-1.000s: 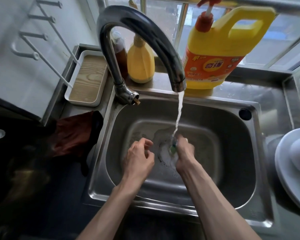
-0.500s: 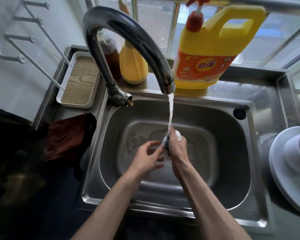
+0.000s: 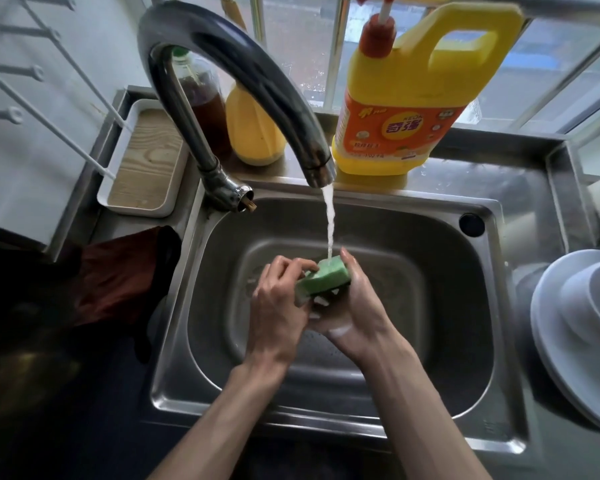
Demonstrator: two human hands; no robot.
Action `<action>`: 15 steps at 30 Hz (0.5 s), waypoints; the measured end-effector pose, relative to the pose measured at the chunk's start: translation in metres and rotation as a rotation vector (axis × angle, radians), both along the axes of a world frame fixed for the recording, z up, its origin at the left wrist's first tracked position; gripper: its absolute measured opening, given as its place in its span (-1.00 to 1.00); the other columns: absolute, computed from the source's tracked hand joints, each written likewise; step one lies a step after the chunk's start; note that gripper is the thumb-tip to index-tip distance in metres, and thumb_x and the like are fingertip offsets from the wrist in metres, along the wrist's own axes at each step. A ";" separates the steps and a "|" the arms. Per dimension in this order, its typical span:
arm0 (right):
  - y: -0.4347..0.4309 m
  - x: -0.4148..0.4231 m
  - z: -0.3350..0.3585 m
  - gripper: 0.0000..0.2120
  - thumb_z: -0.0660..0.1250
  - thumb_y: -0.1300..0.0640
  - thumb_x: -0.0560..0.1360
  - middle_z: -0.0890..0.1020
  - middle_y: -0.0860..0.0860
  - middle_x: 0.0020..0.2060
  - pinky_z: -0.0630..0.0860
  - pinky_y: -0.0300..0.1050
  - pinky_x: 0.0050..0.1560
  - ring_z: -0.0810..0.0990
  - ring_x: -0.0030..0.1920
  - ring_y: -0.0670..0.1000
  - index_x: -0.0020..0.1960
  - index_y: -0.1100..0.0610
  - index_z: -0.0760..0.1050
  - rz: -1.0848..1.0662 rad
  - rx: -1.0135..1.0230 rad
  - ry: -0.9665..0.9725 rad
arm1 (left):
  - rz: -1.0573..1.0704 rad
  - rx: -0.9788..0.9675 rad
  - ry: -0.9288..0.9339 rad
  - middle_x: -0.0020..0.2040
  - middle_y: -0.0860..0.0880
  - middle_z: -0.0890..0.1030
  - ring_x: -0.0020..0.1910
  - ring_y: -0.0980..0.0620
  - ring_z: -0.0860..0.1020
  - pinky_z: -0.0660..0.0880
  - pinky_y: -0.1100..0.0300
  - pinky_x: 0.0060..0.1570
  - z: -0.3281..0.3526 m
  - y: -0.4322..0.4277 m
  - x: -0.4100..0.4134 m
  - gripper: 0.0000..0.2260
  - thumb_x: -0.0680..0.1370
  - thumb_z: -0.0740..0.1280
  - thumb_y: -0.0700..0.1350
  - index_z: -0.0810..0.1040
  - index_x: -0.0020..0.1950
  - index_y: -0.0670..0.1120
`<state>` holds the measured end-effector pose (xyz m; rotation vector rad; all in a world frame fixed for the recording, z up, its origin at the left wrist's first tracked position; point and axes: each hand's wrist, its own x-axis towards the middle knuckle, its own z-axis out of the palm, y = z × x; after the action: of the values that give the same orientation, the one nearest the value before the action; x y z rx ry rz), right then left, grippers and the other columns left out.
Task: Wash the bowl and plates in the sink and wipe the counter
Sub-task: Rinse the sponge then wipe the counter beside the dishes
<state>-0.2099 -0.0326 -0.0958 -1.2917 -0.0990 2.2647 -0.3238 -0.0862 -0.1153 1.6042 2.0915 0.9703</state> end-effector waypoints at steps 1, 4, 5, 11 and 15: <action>0.001 -0.003 0.000 -0.43 0.25 -0.30 0.60 0.65 0.23 0.06 0.50 0.14 0.26 0.62 0.08 0.16 0.12 0.22 0.65 -0.018 -0.052 0.010 | -0.017 0.018 0.068 0.02 0.05 0.56 0.01 0.02 0.55 0.61 0.04 -0.05 0.002 -0.003 0.003 -0.57 0.37 0.55 -0.34 0.61 0.15 0.00; 0.009 -0.004 0.000 -0.60 0.30 -0.16 0.58 0.62 0.17 -0.01 0.43 0.01 0.33 0.59 0.02 0.12 0.05 0.20 0.60 -0.005 -0.099 0.066 | -0.121 0.026 0.135 0.06 0.01 0.55 0.03 0.02 0.54 0.61 0.13 -0.02 0.005 -0.006 -0.002 -0.55 0.38 0.55 -0.35 0.59 0.21 -0.04; 0.013 -0.001 -0.001 -0.63 0.30 -0.12 0.56 0.61 0.16 -0.02 0.42 0.01 0.38 0.59 0.01 0.11 0.03 0.20 0.59 -0.006 -0.102 0.090 | -0.187 0.008 0.088 0.07 0.02 0.55 0.04 0.04 0.55 0.61 0.15 0.02 0.007 -0.006 -0.008 -0.55 0.39 0.57 -0.31 0.60 0.23 -0.05; 0.018 0.008 -0.005 -0.28 0.19 -0.39 0.60 0.64 0.27 0.05 0.52 0.17 0.16 0.62 0.05 0.23 -0.05 0.26 0.73 -0.059 -0.059 0.121 | -0.225 -0.089 -0.232 0.10 0.12 0.63 0.04 0.17 0.62 0.59 0.25 0.09 0.018 -0.007 -0.042 -0.64 0.46 0.59 -0.11 0.66 0.24 -0.01; 0.018 -0.003 -0.002 -0.72 0.33 0.00 0.63 0.62 0.27 0.01 0.55 0.16 0.12 0.60 0.02 0.21 0.01 0.21 0.66 -0.078 0.015 0.091 | -0.174 -0.083 -0.203 0.03 0.15 0.67 -0.01 0.21 0.64 0.61 0.23 0.00 0.015 -0.007 -0.043 -0.75 0.45 0.60 -0.11 0.71 0.11 0.00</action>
<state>-0.2126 -0.0150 -0.0981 -1.1630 -0.0326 2.2482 -0.3671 -0.0930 -0.0999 1.5466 1.8016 0.9321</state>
